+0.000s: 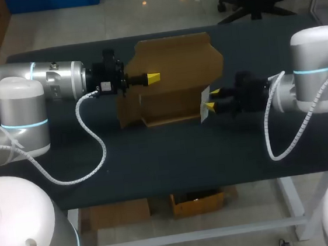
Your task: Assemble the packaging by folding the flat box into shape, placing the metal phone stand inside, and closing the box properly
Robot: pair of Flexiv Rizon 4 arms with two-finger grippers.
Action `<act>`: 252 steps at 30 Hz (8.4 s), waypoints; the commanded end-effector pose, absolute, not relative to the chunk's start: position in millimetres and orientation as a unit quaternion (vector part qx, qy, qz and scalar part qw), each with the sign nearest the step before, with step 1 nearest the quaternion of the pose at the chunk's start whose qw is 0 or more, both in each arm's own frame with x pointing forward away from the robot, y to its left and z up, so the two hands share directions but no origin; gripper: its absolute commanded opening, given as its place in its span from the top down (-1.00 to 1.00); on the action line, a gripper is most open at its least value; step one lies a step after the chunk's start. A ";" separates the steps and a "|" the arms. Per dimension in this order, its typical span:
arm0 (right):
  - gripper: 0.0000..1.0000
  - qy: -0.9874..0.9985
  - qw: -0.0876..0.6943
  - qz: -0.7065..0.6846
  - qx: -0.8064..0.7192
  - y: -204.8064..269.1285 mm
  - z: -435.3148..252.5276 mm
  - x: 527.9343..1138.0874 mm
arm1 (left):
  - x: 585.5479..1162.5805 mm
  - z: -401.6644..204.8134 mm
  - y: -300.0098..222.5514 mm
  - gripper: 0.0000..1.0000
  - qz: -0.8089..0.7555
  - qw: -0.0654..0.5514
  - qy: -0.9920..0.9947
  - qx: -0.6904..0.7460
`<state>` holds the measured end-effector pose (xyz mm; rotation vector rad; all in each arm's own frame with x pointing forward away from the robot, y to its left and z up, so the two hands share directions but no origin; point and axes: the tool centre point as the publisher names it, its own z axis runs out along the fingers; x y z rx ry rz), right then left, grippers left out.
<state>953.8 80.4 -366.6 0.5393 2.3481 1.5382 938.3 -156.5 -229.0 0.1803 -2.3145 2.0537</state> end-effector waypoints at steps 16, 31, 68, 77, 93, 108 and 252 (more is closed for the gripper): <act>0.12 0.802 0.153 0.535 0.216 88.9 -370.2 959.4 | 938.6 -232.3 -156.5 1.00 0.662 0.022 -0.747 0.058; 0.12 0.790 0.165 0.537 0.245 92.4 -370.4 963.4 | 938.6 -232.3 -156.5 1.00 0.662 0.022 -0.747 0.058; 0.12 0.761 0.207 0.520 0.329 94.9 -375.2 972.7 | 938.6 -232.3 -156.5 1.00 0.662 0.022 -0.747 0.058; 0.15 0.751 0.213 0.522 0.345 93.3 -376.0 975.0 | 938.6 -232.3 -156.5 1.00 0.662 0.022 -0.747 0.058; 0.18 0.739 0.222 0.518 0.369 93.7 -375.8 979.0 | 938.6 -232.3 -156.5 1.00 0.662 0.022 -0.747 0.058; 0.19 0.723 0.241 0.510 0.397 92.6 -375.8 981.4 | 938.6 -232.3 -156.5 1.00 0.662 0.022 -0.747 0.058; 1.00 0.671 0.314 0.414 0.528 72.7 -362.0 975.2 | 939.2 -230.8 -148.4 -1.00 0.635 -0.007 -0.770 0.062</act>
